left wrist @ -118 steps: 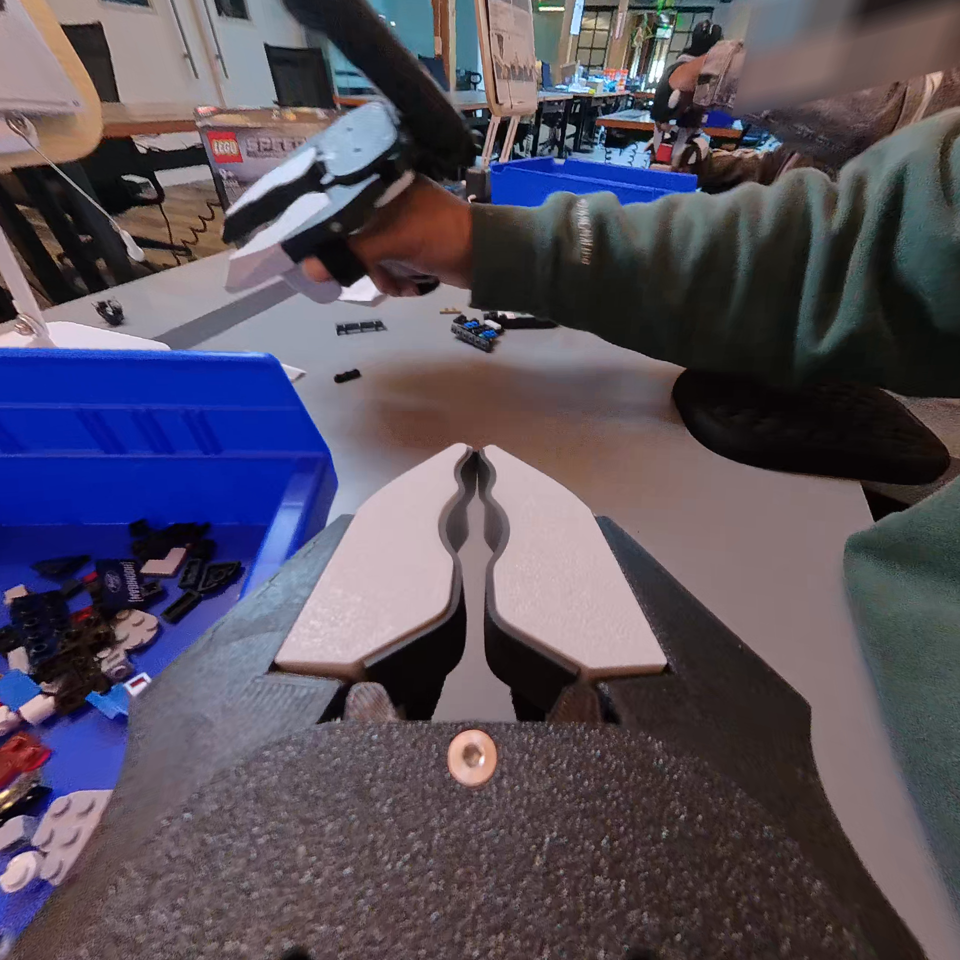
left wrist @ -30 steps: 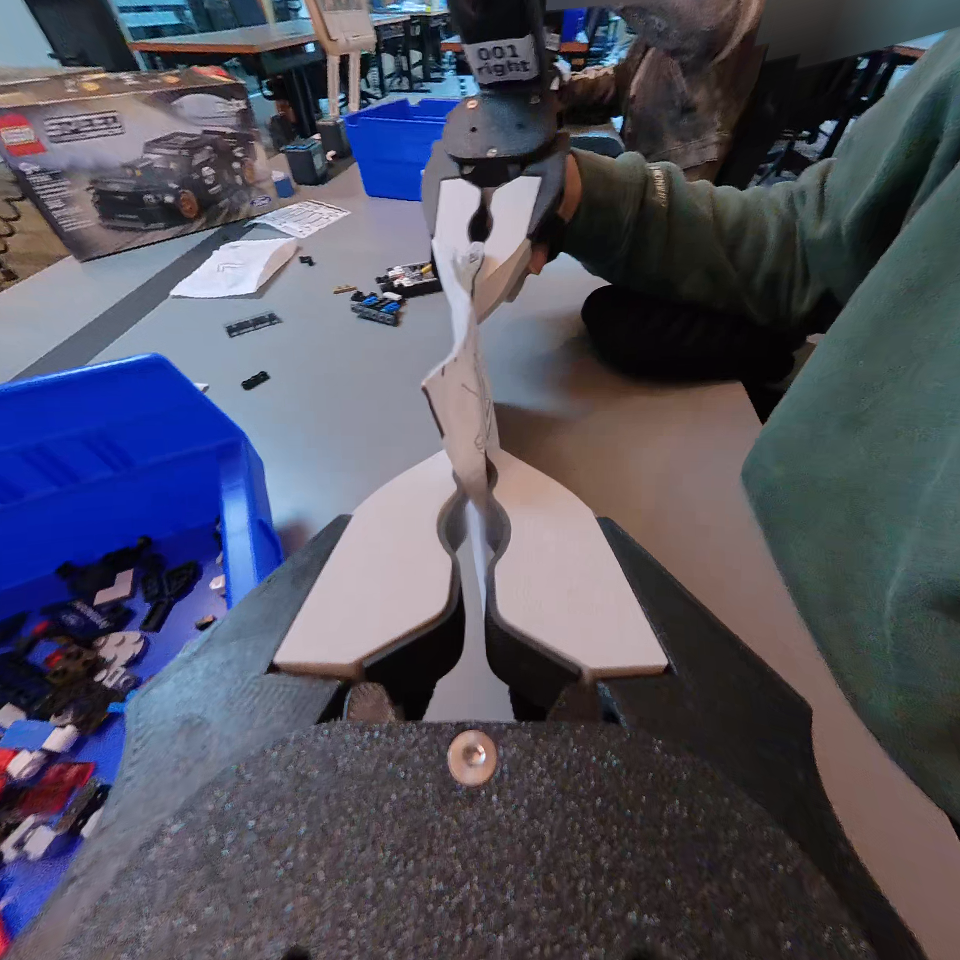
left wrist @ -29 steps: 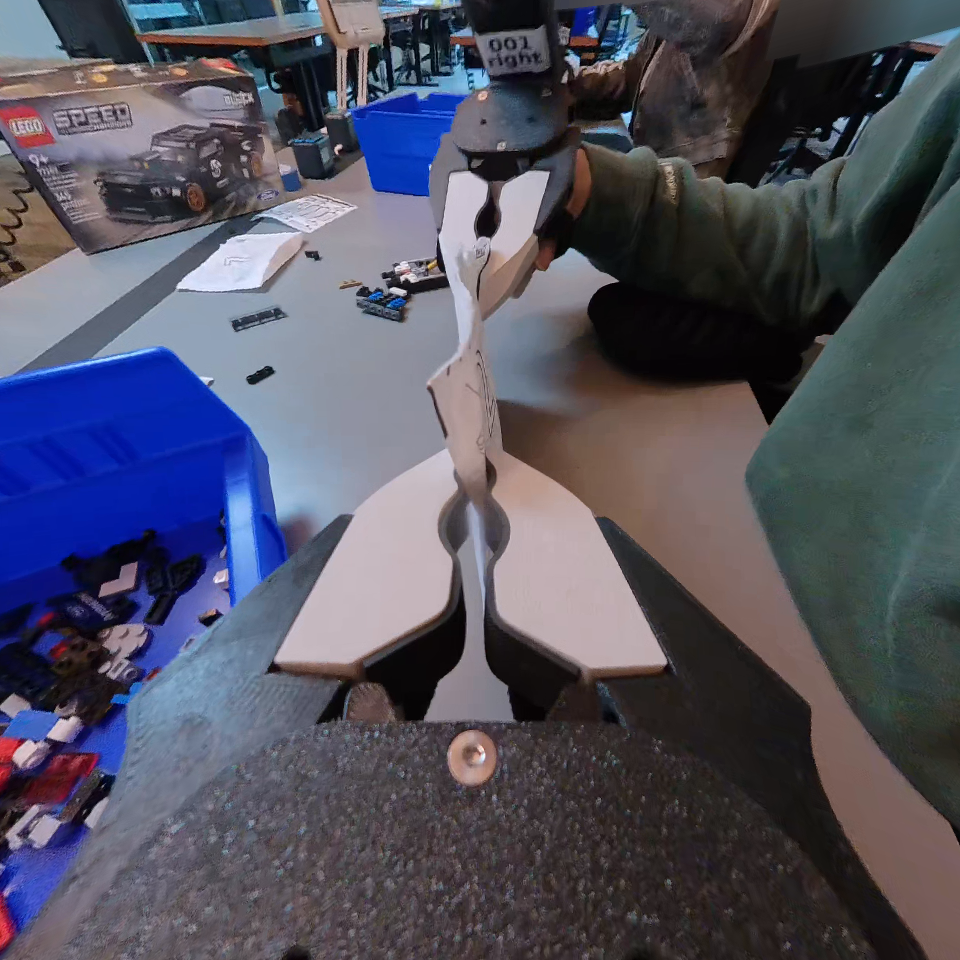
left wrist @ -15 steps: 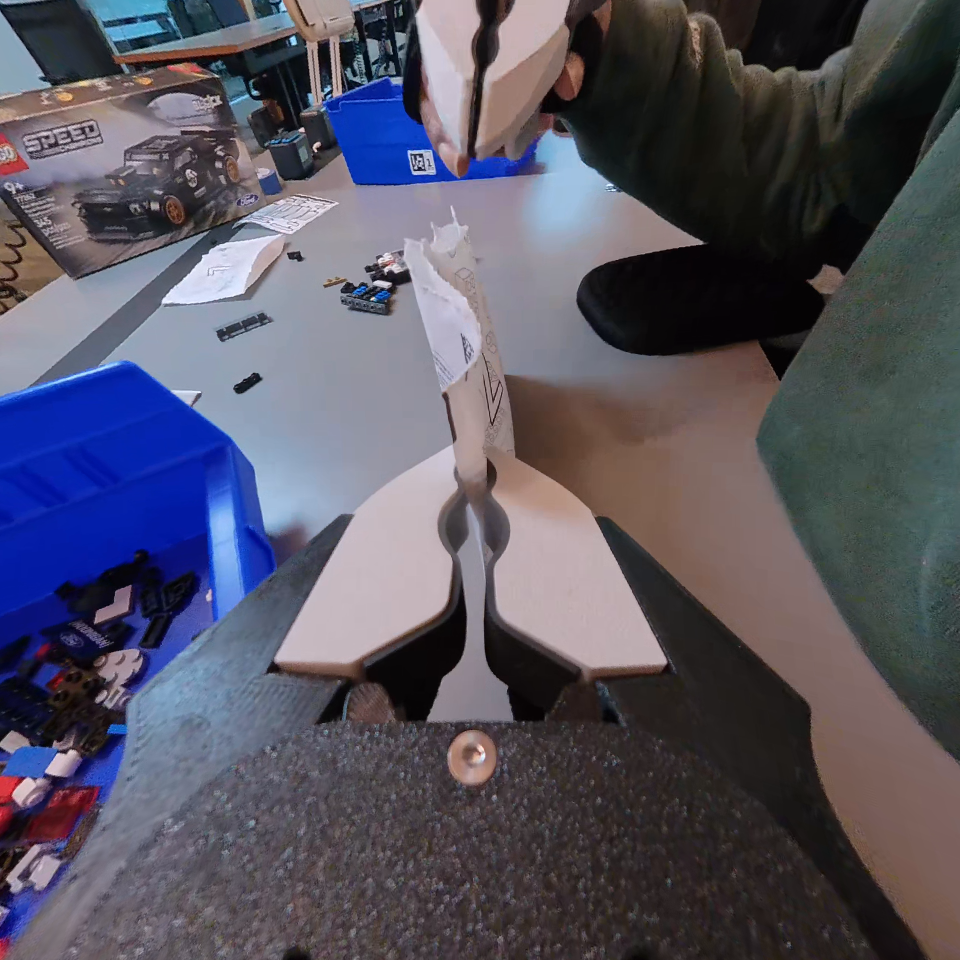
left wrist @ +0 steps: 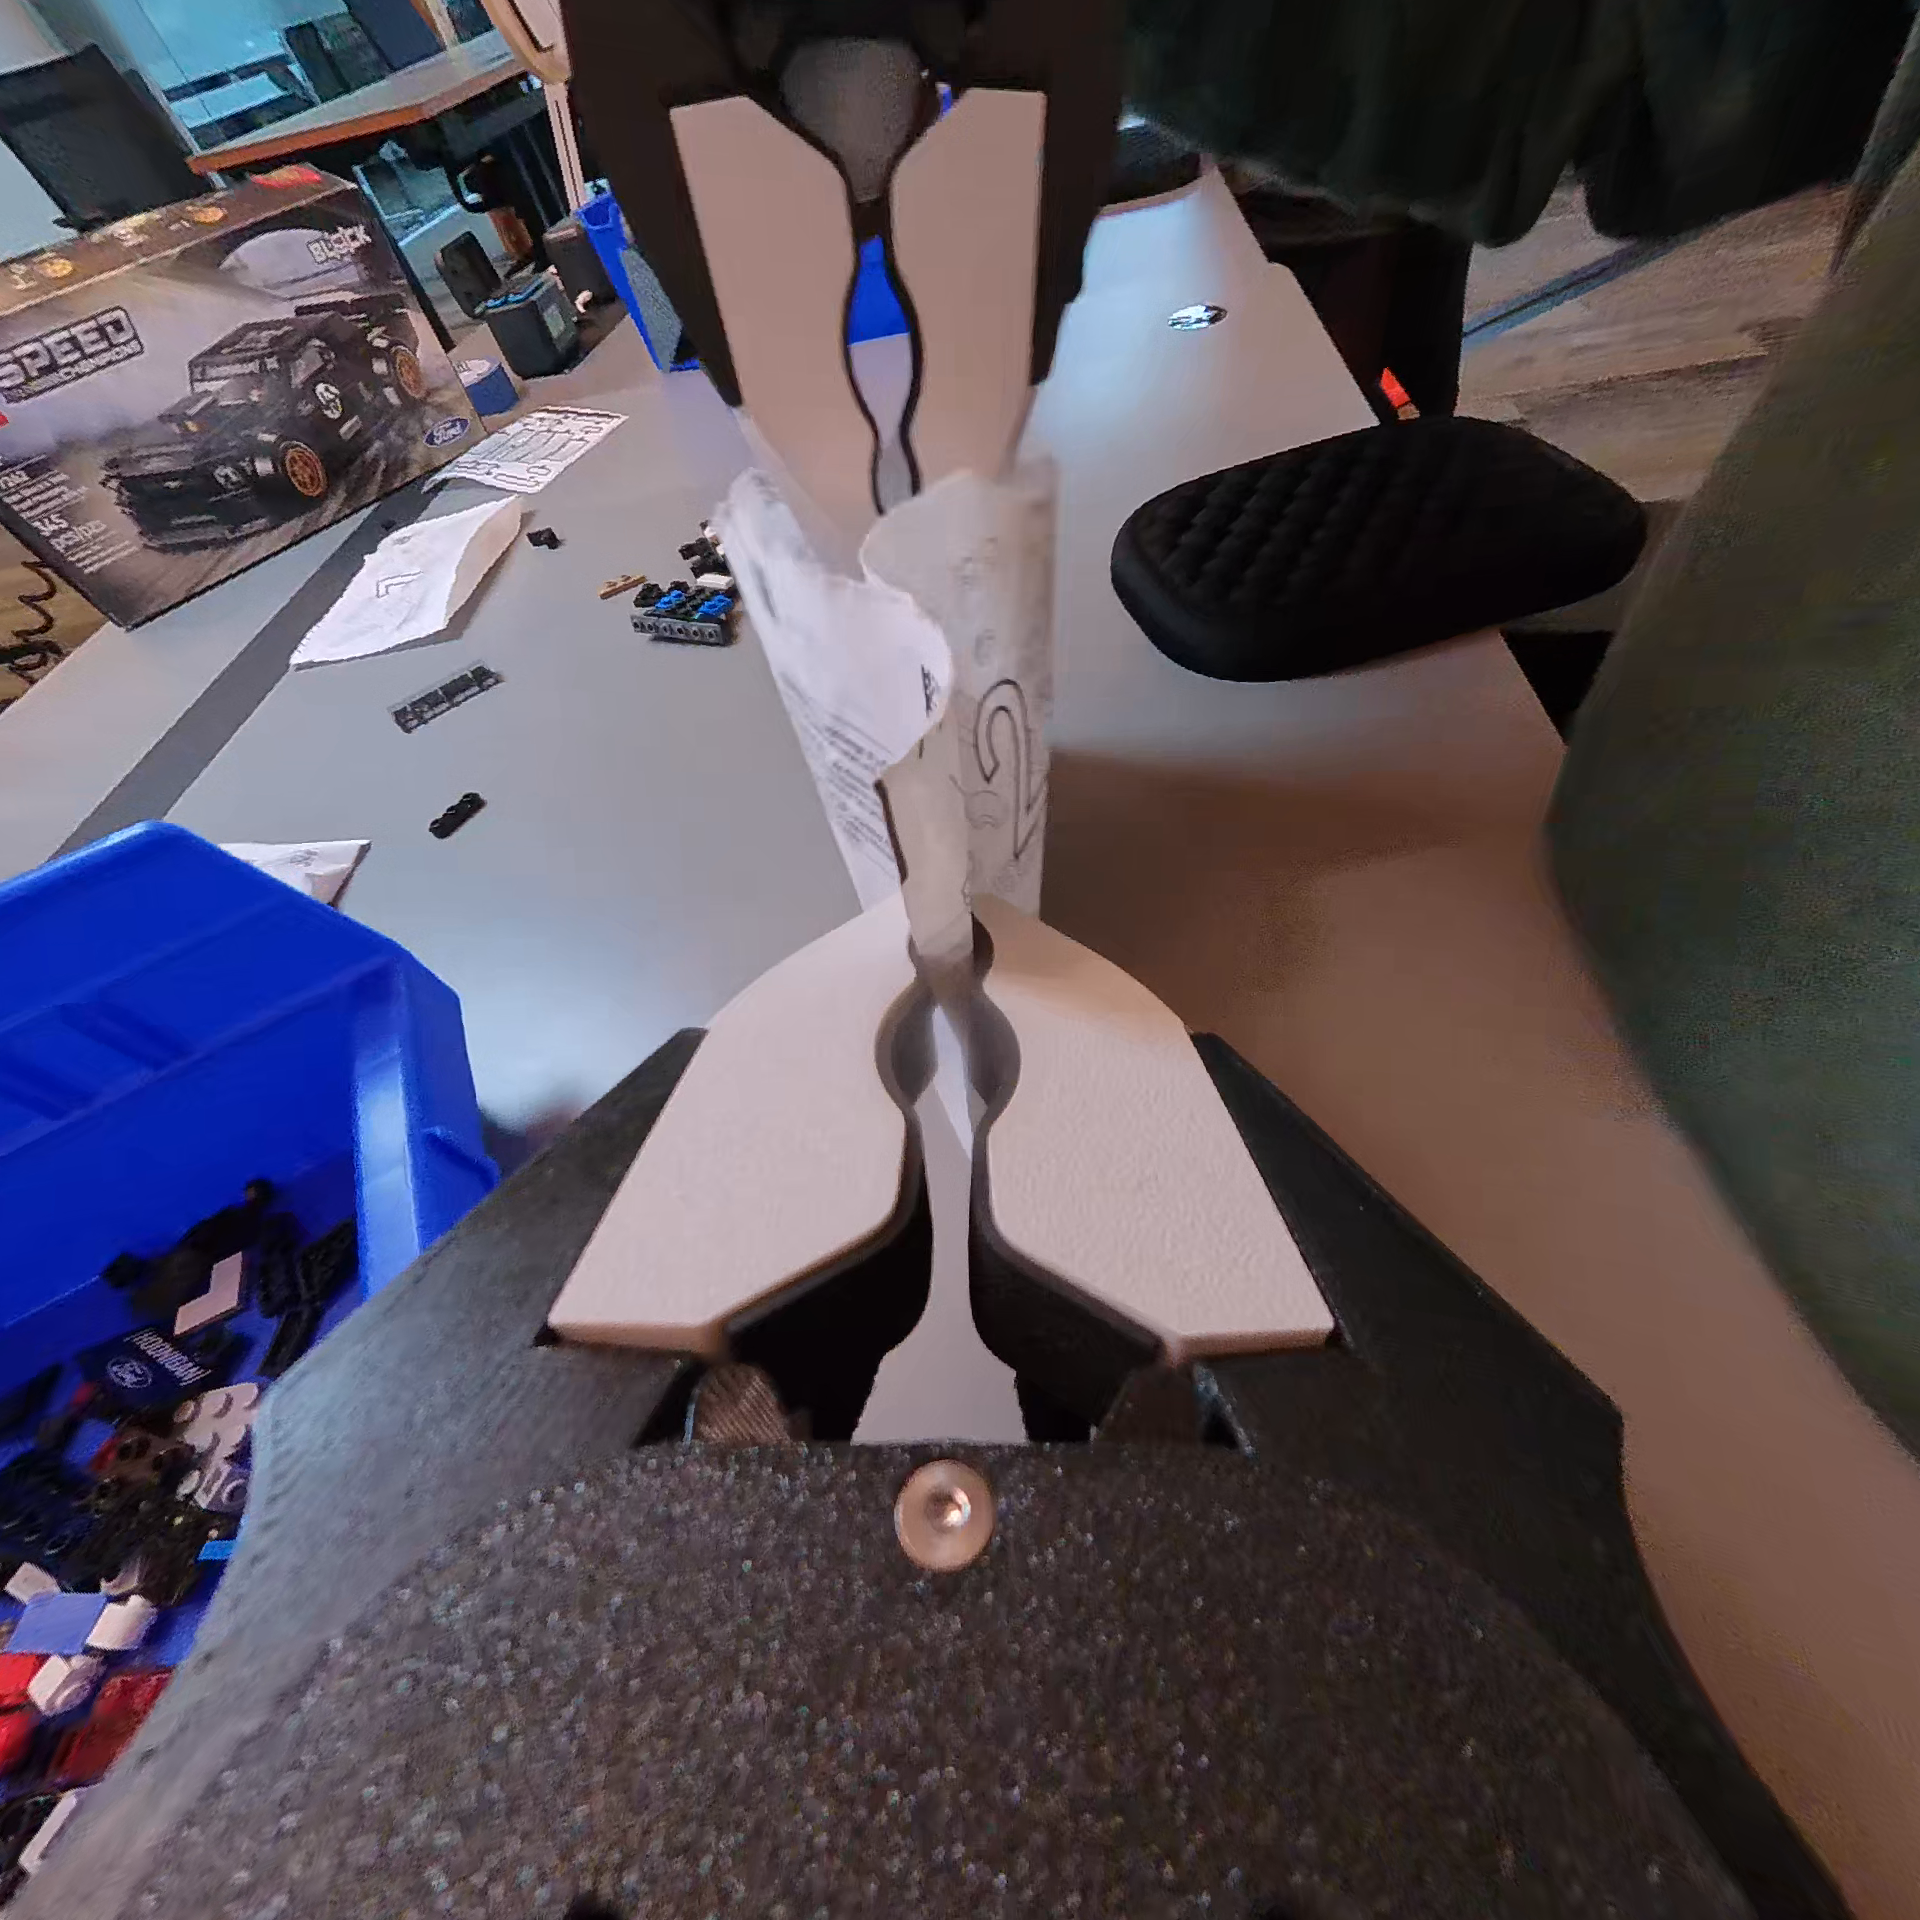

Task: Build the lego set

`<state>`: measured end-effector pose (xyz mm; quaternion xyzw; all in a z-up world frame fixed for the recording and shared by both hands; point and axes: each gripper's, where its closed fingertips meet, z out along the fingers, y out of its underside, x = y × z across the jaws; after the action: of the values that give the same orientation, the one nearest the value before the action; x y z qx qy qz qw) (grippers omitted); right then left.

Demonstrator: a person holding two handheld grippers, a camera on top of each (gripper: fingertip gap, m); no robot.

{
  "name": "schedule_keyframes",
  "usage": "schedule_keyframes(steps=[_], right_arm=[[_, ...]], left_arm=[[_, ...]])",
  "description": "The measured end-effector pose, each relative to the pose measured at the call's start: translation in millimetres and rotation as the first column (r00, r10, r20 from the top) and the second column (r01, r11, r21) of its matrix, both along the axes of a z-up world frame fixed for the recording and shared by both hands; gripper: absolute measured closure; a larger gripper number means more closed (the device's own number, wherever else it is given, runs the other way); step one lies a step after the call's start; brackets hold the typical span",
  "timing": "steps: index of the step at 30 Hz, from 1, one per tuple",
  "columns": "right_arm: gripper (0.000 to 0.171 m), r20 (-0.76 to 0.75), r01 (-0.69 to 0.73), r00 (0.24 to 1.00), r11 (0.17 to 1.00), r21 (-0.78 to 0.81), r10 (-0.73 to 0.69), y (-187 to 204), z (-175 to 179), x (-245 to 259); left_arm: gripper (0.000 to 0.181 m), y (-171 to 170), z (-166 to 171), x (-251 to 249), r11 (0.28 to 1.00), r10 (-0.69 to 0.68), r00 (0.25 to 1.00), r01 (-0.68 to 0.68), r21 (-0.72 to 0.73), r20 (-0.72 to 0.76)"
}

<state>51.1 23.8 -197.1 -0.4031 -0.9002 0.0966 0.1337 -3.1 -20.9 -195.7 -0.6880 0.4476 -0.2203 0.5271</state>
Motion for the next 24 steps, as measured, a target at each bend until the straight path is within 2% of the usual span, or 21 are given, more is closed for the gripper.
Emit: schedule_keyframes(steps=[4, 7, 9, 12, 14, 17, 21, 24], right_arm=[[0.161, 0.063, -0.099, 0.994, 0.991, 0.085, 0.094, -18, -8, -11], [0.14, 0.137, -0.135, 0.983, 0.985, 0.11, 0.12, -28, -19, -13], [0.132, 0.166, -0.162, 0.978, 0.968, 0.192, 0.131, -24, -26, -17], [0.13, 0.184, -0.26, 0.961, 0.902, 0.345, 0.207, -16, -29, -24], [0.134, 0.158, -0.302, 0.952, 0.891, 0.339, 0.262, -25, -27, -28], [0.148, 0.107, -0.288, 0.957, 0.883, 0.371, 0.268, -20, -17, -33], [0.163, 0.095, -0.274, 0.961, 0.879, 0.39, 0.258, -11, -10, -24], [0.171, 0.058, -0.259, 0.964, 0.881, 0.395, 0.258, -13, -10, -20]], left_arm=[[0.181, 2, 1, 7, 1.0, 0.013, 1.0, -0.013, 0.003, 0.019], [0.178, -1, 0, 13, 1.0, -0.005, 1.0, 0.006, -0.003, 0.026], [0.175, -2, -1, 16, 1.0, -0.007, 1.0, 0.007, -0.01, 0.027], [0.169, -3, -2, 14, 1.0, -0.011, 1.0, 0.012, -0.023, 0.026], [0.162, -3, 0, 9, 0.999, -0.011, 0.999, 0.013, -0.044, 0.038], [0.163, -3, 2, -1, 0.999, -0.01, 0.999, 0.012, -0.049, 0.043], [0.175, -6, 5, -13, 0.999, -0.023, 0.999, 0.023, -0.022, 0.027], [0.177, -6, 4, -14, 0.999, -0.023, 1.0, 0.024, -0.023, 0.014]])
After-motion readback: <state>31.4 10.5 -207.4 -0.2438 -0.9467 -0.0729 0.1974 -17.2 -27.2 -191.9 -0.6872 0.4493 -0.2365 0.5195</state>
